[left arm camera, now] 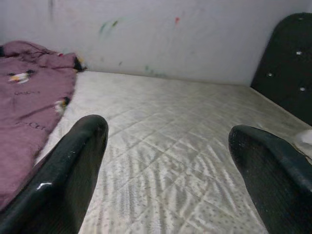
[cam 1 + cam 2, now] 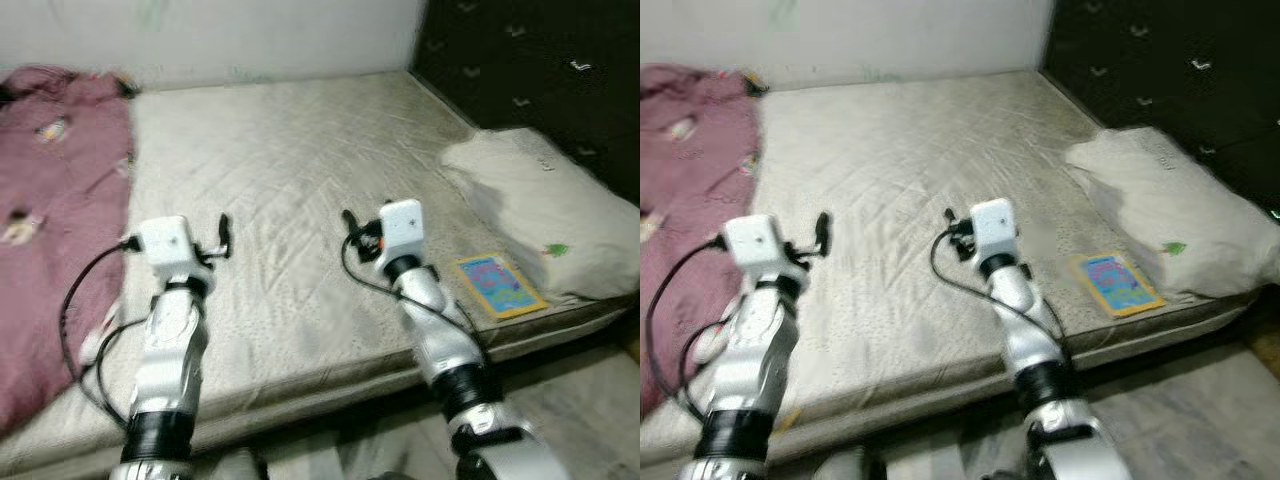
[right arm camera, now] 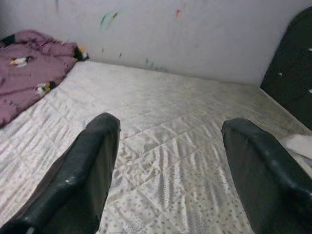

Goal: Clean up the room

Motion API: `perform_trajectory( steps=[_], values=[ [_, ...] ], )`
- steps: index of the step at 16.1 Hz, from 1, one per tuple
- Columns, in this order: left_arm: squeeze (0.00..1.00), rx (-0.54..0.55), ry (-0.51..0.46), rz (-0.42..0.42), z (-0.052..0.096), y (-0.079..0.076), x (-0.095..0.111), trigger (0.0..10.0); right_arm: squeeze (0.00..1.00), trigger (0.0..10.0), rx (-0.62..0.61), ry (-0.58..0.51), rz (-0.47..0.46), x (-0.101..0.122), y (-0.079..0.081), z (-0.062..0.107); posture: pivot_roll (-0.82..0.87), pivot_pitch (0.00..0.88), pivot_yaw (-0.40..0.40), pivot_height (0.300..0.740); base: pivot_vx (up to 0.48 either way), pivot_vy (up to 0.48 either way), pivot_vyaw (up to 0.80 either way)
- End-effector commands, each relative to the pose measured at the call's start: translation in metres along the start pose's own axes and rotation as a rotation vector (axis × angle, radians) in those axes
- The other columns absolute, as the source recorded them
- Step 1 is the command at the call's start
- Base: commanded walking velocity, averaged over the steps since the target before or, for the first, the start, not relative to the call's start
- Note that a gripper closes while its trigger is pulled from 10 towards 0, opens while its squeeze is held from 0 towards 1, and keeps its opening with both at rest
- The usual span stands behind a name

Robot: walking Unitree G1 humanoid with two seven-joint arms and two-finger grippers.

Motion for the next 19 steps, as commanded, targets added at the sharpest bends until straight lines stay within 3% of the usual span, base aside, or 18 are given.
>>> perform_trajectory(
  steps=[1, 3, 13, 19],
  values=[
    [0.0, 0.011, 0.007, -0.009, -0.0008, 0.0055, 0.0004, 10.0, 0.0, 10.0, 0.003, -0.028, -0.005, 0.0083, 0.0027, -0.0031, 0.05, 0.0, -0.017, 0.74, 0.0, 0.48, 0.8],
    [0.0, 0.014, 0.006, -0.006, -0.0011, 0.0057, 0.0005, 10.0, 0.0, 10.0, 0.002, -0.027, -0.004, 0.0081, 0.0027, -0.0034, 0.05, 0.0, -0.018, 0.74, 0.0, 0.48, 0.73],
    [0.0, 0.019, 0.01, -0.002, -0.0035, 0.007, 0.001, 10.0, 0.0, 10.0, 0.007, -0.024, -0.004, 0.0086, 0.004, -0.0058, 0.05, 0.0, -0.015, 0.74, 0.0, 0.48, 0.0],
    [0.0, 0.024, 0.009, 0.001, -0.0044, 0.007, 0.0012, 10.0, 0.0, 10.0, 0.015, -0.03, 0.003, 0.0092, 0.0054, -0.0064, 0.05, 0.0, -0.014, 0.74, 0.0, 0.48, 0.59]
  ],
)
Point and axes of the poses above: a point about 5 cm out from each wrist's last joint towards the gripper, its own z axis pointing back from the gripper into the wrist, its own x axis along the axis of the wrist's last joint, y = z × x, the point moved 2 cm from there along -z, pointing out of the wrist towards the gripper, and after that the axes turned 11 degrees about z, right-handed, at the moved point
